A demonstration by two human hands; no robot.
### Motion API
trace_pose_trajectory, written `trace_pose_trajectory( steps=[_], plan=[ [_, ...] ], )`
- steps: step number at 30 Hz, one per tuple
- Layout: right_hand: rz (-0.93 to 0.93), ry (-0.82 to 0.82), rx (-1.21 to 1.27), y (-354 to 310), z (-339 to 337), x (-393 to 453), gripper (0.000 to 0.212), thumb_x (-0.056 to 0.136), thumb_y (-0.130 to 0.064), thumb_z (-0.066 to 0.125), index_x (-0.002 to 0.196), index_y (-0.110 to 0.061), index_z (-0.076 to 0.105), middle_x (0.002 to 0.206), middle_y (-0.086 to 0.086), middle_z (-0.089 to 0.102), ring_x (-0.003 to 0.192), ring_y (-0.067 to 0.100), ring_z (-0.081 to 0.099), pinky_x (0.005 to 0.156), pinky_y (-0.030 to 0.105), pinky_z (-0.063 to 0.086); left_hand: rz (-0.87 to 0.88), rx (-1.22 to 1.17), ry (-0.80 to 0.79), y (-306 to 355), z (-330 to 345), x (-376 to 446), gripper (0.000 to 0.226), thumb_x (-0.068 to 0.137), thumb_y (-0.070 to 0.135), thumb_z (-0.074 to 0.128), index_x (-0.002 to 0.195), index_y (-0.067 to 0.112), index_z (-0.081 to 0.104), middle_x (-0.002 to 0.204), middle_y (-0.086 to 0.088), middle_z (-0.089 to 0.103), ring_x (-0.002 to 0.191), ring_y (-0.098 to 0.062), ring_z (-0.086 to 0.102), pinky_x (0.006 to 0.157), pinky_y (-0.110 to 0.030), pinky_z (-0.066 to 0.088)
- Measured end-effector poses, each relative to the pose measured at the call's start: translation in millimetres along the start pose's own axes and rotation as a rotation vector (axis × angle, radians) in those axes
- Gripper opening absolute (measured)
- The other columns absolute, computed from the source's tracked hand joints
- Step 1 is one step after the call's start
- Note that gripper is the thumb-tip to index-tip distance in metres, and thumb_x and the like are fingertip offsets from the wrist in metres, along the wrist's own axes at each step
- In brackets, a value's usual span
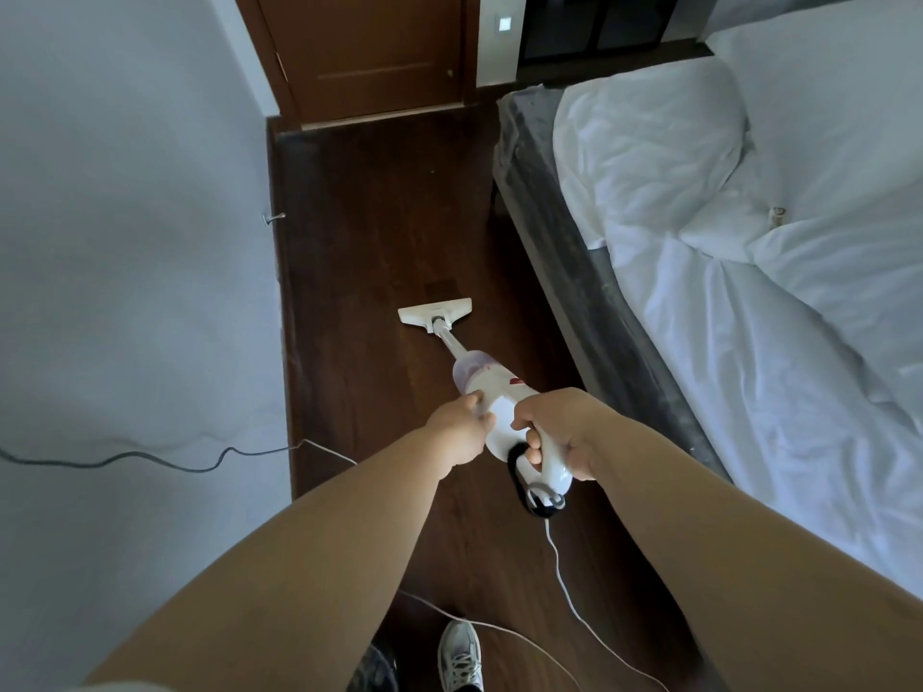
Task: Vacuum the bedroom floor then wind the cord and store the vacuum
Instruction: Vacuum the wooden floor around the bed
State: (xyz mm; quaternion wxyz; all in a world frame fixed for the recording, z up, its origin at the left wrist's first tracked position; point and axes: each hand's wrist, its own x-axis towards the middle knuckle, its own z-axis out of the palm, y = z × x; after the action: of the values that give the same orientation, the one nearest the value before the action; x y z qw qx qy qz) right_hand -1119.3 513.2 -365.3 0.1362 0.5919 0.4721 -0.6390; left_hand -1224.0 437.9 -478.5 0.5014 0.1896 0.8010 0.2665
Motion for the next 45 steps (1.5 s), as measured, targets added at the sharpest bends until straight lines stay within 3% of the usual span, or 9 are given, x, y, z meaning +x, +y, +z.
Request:
trace_pose_trajectory(
  steps=[13, 20, 33, 39, 45],
  plan=[
    [-0.003, 0.013, -0.013, 18, -21, -7, 0.026, 0.085, -0.002, 0.051, 0.110, -0.002, 0.057, 0.056, 0.007, 0.042, 0.045, 0.016, 0.036, 0.050, 0.026, 0.035, 0.002, 0.023, -0.010, 4, 23, -11, 0.055, 0.096, 0.028, 0.051, 0.148, 0.022, 0.035, 0.141, -0.014, 0.053, 0.126, -0.032, 0.053, 0.106, -0.045, 0.044],
    [0.022, 0.003, -0.002, 50, -50, -34, 0.018, 0.086, -0.002, 0.051, 0.103, -0.004, 0.057, 0.056, 0.007, 0.041, 0.046, 0.016, 0.035, 0.051, 0.026, 0.034, 0.019, 0.087, -0.034, 9, 59, -45, 0.053, 0.097, 0.030, 0.049, 0.147, 0.019, 0.036, 0.142, -0.014, 0.051, 0.127, -0.032, 0.053, 0.107, -0.044, 0.044],
    [-0.035, 0.004, -0.023, 216, -160, -114, 0.024, 0.088, -0.002, 0.050, 0.110, -0.002, 0.058, 0.057, 0.007, 0.040, 0.050, 0.018, 0.035, 0.052, 0.027, 0.035, 0.061, 0.189, -0.044, 2, 237, -163, 0.052, 0.099, 0.031, 0.046, 0.148, 0.019, 0.034, 0.141, -0.013, 0.052, 0.127, -0.031, 0.053, 0.107, -0.043, 0.043],
    [-0.050, 0.021, 0.016, 277, -220, -143, 0.011, 0.087, -0.001, 0.049, 0.093, -0.005, 0.058, 0.052, 0.005, 0.039, 0.046, 0.018, 0.036, 0.051, 0.026, 0.034, 0.121, 0.247, -0.077, 18, 314, -200, 0.050, 0.100, 0.031, 0.043, 0.147, 0.016, 0.035, 0.141, -0.016, 0.052, 0.127, -0.032, 0.052, 0.108, -0.043, 0.042],
    [-0.046, 0.023, -0.006, 286, -244, -148, 0.007, 0.086, -0.001, 0.048, 0.084, -0.007, 0.053, 0.052, 0.005, 0.041, 0.046, 0.018, 0.038, 0.051, 0.026, 0.035, 0.134, 0.220, -0.100, 30, 339, -207, 0.048, 0.100, 0.029, 0.044, 0.146, 0.016, 0.037, 0.142, -0.016, 0.051, 0.128, -0.033, 0.052, 0.108, -0.043, 0.042]
  ],
)
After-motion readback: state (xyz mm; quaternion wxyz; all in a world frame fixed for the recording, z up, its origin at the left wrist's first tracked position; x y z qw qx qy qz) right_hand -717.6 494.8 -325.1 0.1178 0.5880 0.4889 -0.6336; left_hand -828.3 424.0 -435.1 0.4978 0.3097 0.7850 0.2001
